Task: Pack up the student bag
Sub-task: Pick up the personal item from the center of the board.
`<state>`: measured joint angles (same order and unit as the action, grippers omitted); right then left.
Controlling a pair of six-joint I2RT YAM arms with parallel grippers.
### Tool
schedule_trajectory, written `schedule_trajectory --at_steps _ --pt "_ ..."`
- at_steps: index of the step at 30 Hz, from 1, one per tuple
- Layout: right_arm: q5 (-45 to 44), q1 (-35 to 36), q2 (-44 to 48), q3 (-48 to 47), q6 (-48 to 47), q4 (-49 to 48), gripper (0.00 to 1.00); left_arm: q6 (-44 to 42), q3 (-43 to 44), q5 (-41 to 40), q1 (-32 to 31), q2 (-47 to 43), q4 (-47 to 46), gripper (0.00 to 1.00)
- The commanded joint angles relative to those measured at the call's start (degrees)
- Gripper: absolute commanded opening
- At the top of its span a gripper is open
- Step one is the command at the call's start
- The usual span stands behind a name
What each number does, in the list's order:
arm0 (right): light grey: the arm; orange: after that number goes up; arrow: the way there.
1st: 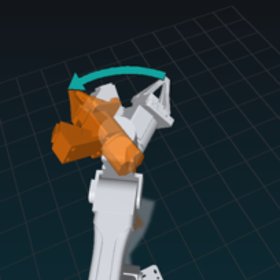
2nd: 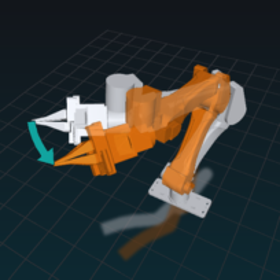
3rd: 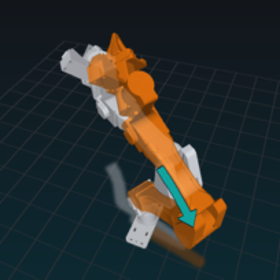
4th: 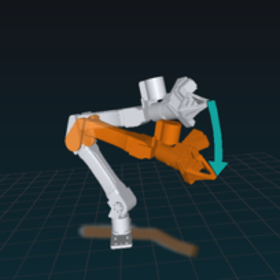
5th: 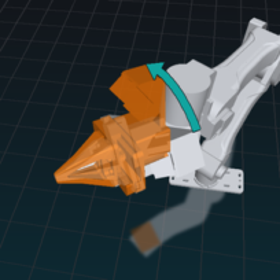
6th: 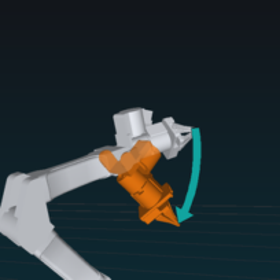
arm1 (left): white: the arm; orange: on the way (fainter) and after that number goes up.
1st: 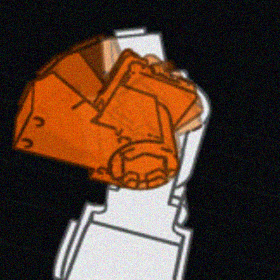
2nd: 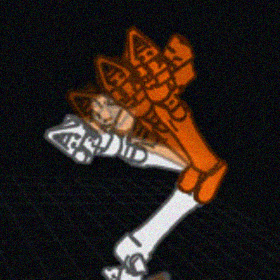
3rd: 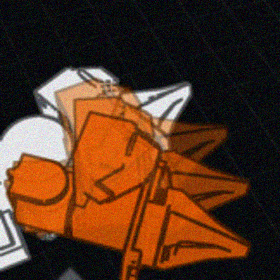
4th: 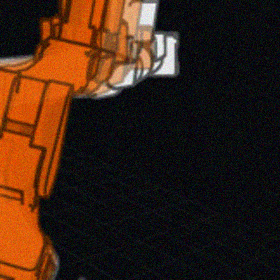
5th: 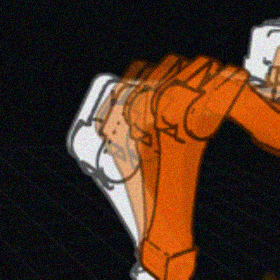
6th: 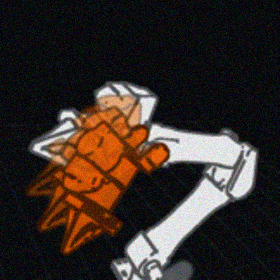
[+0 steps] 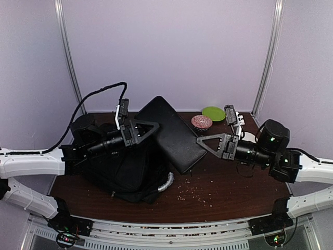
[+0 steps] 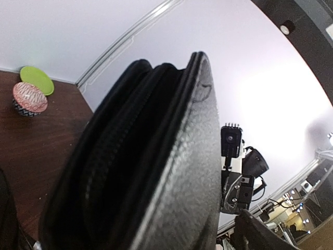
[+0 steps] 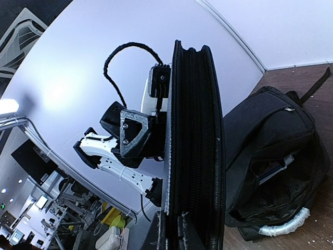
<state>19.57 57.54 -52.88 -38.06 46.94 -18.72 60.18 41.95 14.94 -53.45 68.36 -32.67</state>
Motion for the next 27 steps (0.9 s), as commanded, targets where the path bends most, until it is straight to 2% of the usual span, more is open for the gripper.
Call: schedule_trajectory --at_steps 1,3,5,10,11,12,13,14,15,17,21,27 --pt "4.91 0.88 -0.37 -4.25 0.59 -9.83 0.0 1.38 -1.38 5.03 0.41 0.85 -13.77 0.77" --pt "5.66 1.21 -0.9 -4.98 0.02 -9.13 0.0 1.39 -1.59 5.3 0.37 0.86 -14.82 0.64" --pt "5.82 1.47 -1.31 -5.46 -0.42 -8.39 0.0 1.4 -1.63 5.44 0.37 0.81 -15.51 0.46" --pt "4.88 1.88 -1.55 -6.37 -1.72 -5.1 0.0 0.68 -0.9 5.43 0.37 0.66 -16.29 0.1" --pt "4.6 2.0 -1.4 -6.76 -2.11 -3.98 0.02 0.58 -0.72 5.26 0.37 0.59 -16.27 0.04" --pt "4.19 2.04 -1.17 -6.87 -2.59 -2.94 0.11 0.36 -0.64 5.01 0.37 0.49 -16.29 0.0" --pt "3.44 2.12 -0.68 -6.83 -2.88 -1.95 0.34 0.1 -0.51 4.63 0.37 0.19 -16.25 0.0" --pt "2.58 2.22 -0.05 -6.38 -3.12 -1.42 0.48 -0.31 -0.37 4.05 0.37 -0.19 -16.02 0.0" --pt "1.19 2.31 0.75 -5.52 -3.17 -1.31 0.58 -0.76 -0.24 3.35 0.37 -0.75 -15.76 0.0" --pt "-1.76 2.48 2.33 -3.43 -2.61 -2.06 0.71 -1.78 0.24 1.93 0.44 -1.84 -15.32 0.0" --pt "-3.91 2.72 3.4 0.44 0.34 -5.99 0.81 -2.96 0.78 -1.92 0.45 -4.16 -15.8 0.0" --pt "-7.18 3.32 2.33 4.25 3.51 -11.67 0.85 -1.52 -1.28 -6.79 0.45 -5.99 -22.22 0.0"
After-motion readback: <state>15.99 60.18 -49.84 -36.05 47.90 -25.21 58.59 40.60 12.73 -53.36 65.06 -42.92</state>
